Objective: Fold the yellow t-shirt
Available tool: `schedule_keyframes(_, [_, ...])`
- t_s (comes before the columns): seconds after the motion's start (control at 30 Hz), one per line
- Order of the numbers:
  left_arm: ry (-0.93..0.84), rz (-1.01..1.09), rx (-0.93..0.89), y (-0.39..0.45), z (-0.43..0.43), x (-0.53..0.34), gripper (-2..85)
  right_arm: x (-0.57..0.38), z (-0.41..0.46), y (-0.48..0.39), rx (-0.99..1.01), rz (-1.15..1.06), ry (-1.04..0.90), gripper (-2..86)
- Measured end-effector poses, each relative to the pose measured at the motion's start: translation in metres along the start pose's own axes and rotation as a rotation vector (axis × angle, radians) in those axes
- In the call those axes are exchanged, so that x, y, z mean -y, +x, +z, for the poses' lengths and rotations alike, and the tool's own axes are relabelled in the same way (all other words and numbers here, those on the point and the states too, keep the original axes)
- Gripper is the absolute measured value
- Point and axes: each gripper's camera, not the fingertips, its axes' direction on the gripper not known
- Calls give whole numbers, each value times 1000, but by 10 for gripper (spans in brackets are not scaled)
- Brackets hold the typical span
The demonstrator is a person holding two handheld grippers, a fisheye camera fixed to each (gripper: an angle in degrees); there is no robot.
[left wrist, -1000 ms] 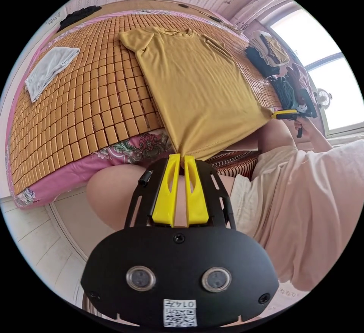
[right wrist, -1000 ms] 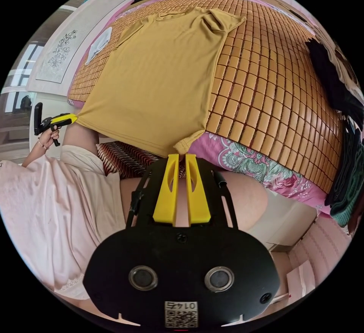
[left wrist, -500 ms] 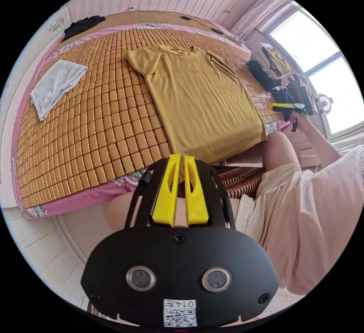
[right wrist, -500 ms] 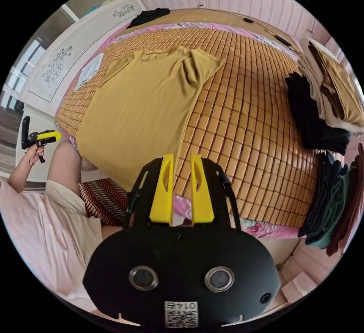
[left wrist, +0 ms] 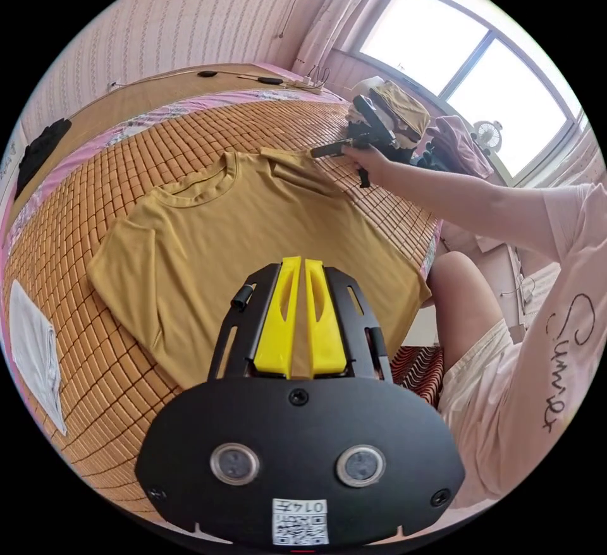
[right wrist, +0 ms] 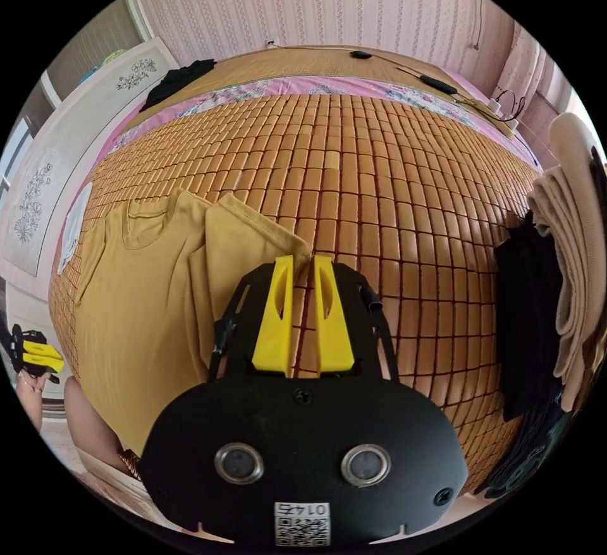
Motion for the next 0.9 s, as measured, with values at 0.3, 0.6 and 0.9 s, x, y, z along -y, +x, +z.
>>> schedule_keyframes(0.3, [-16, 184, -3, 23, 71, 117, -10, -117, -57, 82, 65, 176, 133, 35])
schedule_keyframes(0.6, [-84, 283, -7, 84, 174, 248, -9, -201, -63, 113, 74, 207, 210, 65])
schedule_keyframes(0.9, [-215, 265, 69, 136, 292, 342, 35, -183, -40, 119, 83, 83, 182, 46])
